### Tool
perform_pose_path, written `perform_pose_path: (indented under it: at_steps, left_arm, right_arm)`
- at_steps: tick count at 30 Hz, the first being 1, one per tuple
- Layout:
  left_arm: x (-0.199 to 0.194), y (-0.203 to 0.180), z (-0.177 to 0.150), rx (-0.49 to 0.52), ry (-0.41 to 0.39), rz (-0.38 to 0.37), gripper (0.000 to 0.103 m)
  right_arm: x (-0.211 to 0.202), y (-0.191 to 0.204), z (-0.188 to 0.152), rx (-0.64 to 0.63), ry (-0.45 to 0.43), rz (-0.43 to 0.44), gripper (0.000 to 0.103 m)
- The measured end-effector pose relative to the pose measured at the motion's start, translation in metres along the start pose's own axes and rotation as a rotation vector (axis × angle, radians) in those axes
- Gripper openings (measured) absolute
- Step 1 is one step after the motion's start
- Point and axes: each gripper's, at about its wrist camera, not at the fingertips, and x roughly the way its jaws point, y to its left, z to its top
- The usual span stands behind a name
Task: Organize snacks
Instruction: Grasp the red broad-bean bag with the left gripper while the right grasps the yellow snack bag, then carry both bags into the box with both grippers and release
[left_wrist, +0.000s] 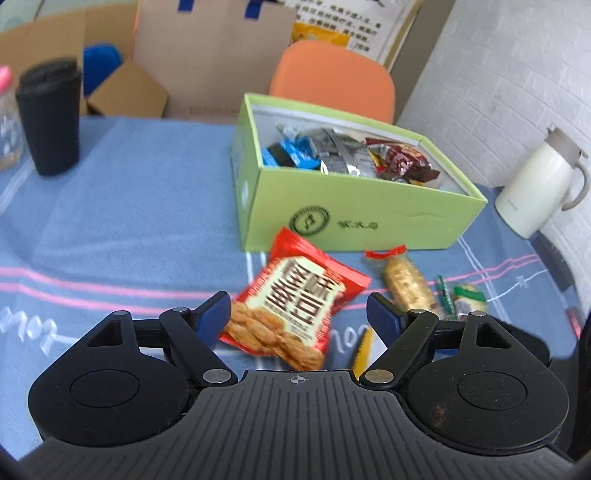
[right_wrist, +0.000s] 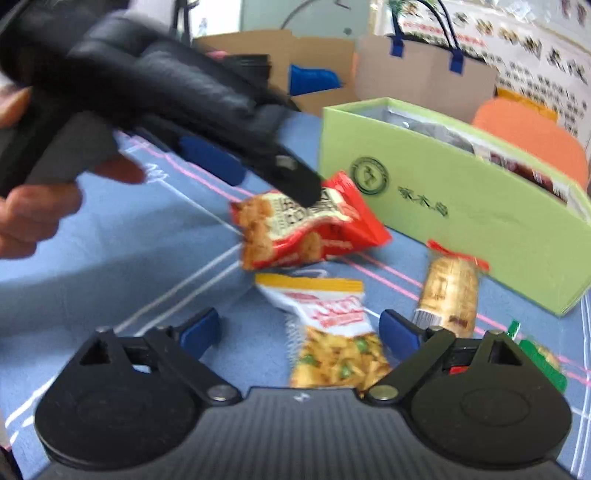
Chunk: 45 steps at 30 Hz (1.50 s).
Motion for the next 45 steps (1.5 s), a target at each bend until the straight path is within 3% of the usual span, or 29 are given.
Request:
perform_pose_path:
  at_steps: [3,6,9,11,12,13,14,18,21,23,29,33,36,38,40,42,44,45]
  left_arm:
    - [0.003,-0.006,0.01,0.095,-0.021,-0.003,0.077]
    - [0.02,-0.013,0.019,0.191,0.035,-0.05,0.079]
    - [0.04,-0.016,0.015,0.24,0.097,-0.024,0.077]
    - [0.05,-0.016,0.009,0.253,0.125,0.0,0.066]
    - [0.054,-0.014,0.005,0.251,0.134,0.011,0.062]
    - [0.055,-0.012,0.001,0.246,0.138,0.024,0.049]
    - [0.053,-0.009,-0.002,0.232,0.124,0.011,0.044]
    - [0.032,0.001,-0.005,0.128,0.127,-0.038,0.04]
    - [0.006,0.002,0.004,0.067,0.103,-0.166,0.041]
    - [-0.01,-0.002,0.016,0.061,0.061,-0.205,0.041]
    - [-0.009,-0.023,0.083,0.078,-0.064,-0.176,0.041]
    - [0.04,-0.031,0.127,0.04,-0.044,-0.087,0.041]
    - [0.088,-0.031,0.141,0.029,0.02,0.005,0.04]
    - [0.107,-0.03,0.139,0.038,0.048,0.024,0.044]
    - [0.112,-0.03,0.134,0.053,0.059,0.013,0.047]
    - [0.109,-0.029,0.131,0.067,0.033,0.029,0.049]
    - [0.098,-0.032,0.13,0.077,-0.012,0.049,0.059]
    - [0.088,-0.033,0.128,0.076,-0.036,0.055,0.062]
  right_arm:
    - [-0.004,-0.01,0.0,0.063,-0.004,-0.011,0.092]
    - [-0.005,-0.001,-0.002,0.028,0.0,0.007,0.092]
    - [-0.002,0.005,-0.004,0.012,-0.013,-0.015,0.092]
    - [0.0,0.004,-0.005,0.011,-0.034,-0.03,0.084]
    - [-0.002,0.004,-0.005,0.014,-0.043,-0.033,0.068]
    - [-0.005,0.004,-0.005,0.017,-0.045,-0.038,0.046]
    - [-0.008,0.003,-0.006,0.021,-0.046,-0.038,0.044]
    - [-0.027,-0.001,-0.007,0.032,-0.07,-0.032,0.042]
    - [-0.052,-0.012,0.006,0.063,-0.132,-0.005,0.042]
    - [-0.065,-0.023,0.022,0.066,-0.182,-0.018,0.042]
    - [-0.055,-0.077,0.094,0.053,-0.273,-0.144,0.043]
    - [-0.005,-0.115,0.128,0.049,-0.204,-0.237,0.044]
    - [0.037,-0.139,0.13,0.074,-0.102,-0.239,0.048]
    - [0.051,-0.14,0.124,0.049,-0.084,-0.262,0.059]
    - [0.051,-0.139,0.118,0.025,-0.088,-0.281,0.077]
    - [0.044,-0.143,0.115,0.061,-0.116,-0.265,0.081]
    - [0.032,-0.148,0.114,0.093,-0.152,-0.262,0.087]
    - [0.023,-0.148,0.112,0.095,-0.178,-0.266,0.096]
